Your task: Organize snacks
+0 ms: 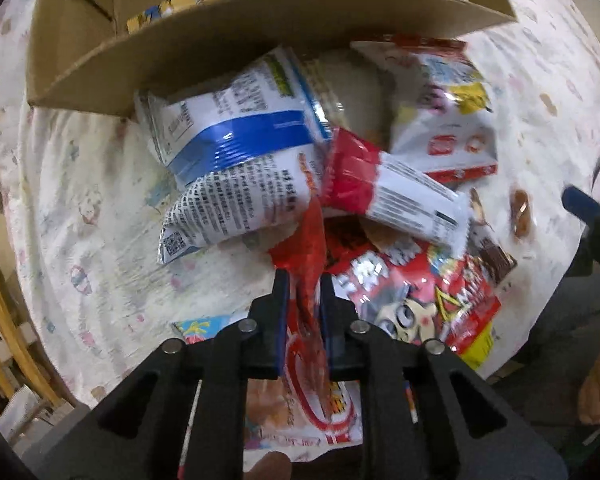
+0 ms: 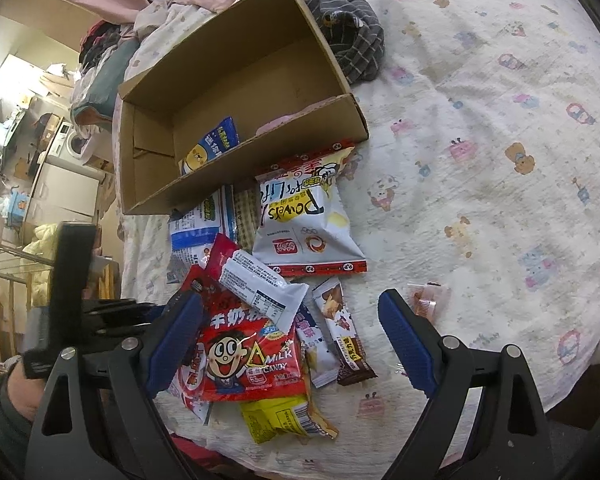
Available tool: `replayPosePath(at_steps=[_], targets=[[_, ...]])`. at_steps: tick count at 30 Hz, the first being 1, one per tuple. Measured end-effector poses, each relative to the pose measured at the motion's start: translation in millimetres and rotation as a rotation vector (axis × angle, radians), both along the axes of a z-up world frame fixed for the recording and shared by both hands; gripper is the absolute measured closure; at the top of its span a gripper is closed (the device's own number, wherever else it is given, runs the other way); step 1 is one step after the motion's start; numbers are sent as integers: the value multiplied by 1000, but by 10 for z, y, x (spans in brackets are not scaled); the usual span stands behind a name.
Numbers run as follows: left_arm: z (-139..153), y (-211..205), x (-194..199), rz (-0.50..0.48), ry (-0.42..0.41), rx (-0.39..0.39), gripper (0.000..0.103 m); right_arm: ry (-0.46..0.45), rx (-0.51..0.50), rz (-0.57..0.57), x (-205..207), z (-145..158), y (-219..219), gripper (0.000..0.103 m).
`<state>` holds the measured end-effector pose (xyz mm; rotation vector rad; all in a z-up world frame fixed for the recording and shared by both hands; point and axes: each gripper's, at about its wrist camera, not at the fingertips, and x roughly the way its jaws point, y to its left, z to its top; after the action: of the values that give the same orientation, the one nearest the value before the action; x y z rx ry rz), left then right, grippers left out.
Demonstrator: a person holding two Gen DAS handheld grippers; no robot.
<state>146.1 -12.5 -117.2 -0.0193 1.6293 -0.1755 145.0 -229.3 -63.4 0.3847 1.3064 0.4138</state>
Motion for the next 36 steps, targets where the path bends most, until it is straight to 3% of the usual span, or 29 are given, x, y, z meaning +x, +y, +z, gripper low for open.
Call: replayPosePath(at_steps=[3,9,14,18,21,25,27,31,33,35,36], targets=[[58,41,-40,-2,-35,2,97,-5,0,4,-4,9,5,11],[453,312,-248,52,-124,-29,98,16,-8,23,-24,-30,35,11],[709,562,-365,86,-224,13,98,132,88,0,24,-194,146,11],[690,685,-357,99,-238,11,97,224,121,-81,96,-387,333,11],[615,679,-358,97,-240,2,97,181,-6,-19,186,-412,638,11],[561,702,-371,96,-239,-13,97,0,-320,304,180,-358,1205,11],[550,710,-361,103,-238,-22,97,-43,-410,417,143,-385,1354,12],[556,720,-359,106,-241,-26,97,-23,-441,512,151,-510,1501,38],[558,712,-363,100,-241,-21,97,-24,-450,530,132,-544,1547,45],[544,713,-355,99,-238,-23,97,-34,-447,542,92,-550,1582,63],[535,713,-352,100,-236,-25,97,-33,-443,544,76,-553,1593,64]])
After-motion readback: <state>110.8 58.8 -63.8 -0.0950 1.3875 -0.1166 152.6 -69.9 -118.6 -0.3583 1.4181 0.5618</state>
